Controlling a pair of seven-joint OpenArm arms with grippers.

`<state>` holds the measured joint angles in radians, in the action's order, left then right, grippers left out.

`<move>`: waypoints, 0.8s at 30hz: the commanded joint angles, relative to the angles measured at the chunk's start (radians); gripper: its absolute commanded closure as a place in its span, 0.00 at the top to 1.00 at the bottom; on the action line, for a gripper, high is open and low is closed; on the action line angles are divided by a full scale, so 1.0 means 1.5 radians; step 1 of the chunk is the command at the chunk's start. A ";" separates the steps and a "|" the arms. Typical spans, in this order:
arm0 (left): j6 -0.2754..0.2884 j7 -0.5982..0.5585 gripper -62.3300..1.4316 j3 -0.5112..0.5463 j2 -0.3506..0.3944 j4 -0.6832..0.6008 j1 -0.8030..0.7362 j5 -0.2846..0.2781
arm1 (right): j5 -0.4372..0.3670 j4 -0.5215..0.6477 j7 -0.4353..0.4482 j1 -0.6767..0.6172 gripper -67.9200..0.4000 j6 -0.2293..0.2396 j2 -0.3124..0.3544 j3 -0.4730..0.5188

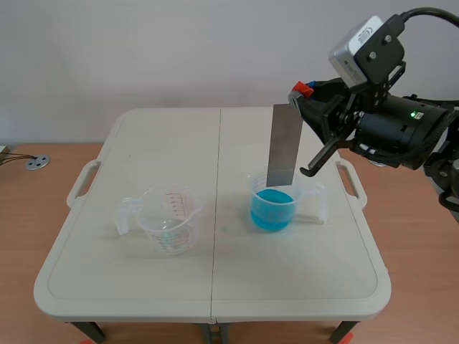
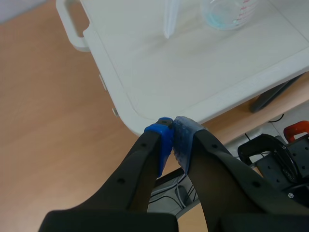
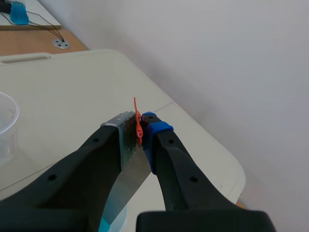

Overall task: Hold the metal plate by the orange handle, dip it into the blue solution, take it out and point at it, then put the plate back in the beaker on the left.
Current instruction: 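Raise the plate and point at it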

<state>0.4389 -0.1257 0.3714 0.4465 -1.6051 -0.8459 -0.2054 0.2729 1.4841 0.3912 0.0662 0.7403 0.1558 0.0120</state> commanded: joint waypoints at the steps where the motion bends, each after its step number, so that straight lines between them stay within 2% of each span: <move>1: 0.001 -0.008 0.05 -0.002 0.002 -0.004 0.010 -0.004 | -0.013 0.021 -0.001 0.007 0.02 0.004 0.005 0.008; 4: 0.001 -0.008 0.05 -0.002 0.004 -0.004 0.027 0.010 | -0.013 0.041 -0.010 0.007 0.02 0.004 0.005 0.008; 10: 0.001 -0.003 0.05 -0.016 0.030 -0.004 0.083 0.011 | -0.028 0.079 -0.031 0.007 0.02 0.004 0.005 0.008; 17: 0.000 0.047 0.05 -0.091 0.076 -0.004 0.191 0.011 | -0.041 0.119 -0.056 0.007 0.02 0.004 0.005 0.008; 24: -0.002 0.084 0.04 -0.173 0.081 -0.004 0.326 0.011 | -0.071 0.163 -0.088 0.007 0.02 0.004 0.005 0.008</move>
<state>0.4389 0.0055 0.1181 0.5682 -1.6051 -0.3759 -0.1802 0.1852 1.7039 0.2485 0.0662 0.7403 0.1558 0.0120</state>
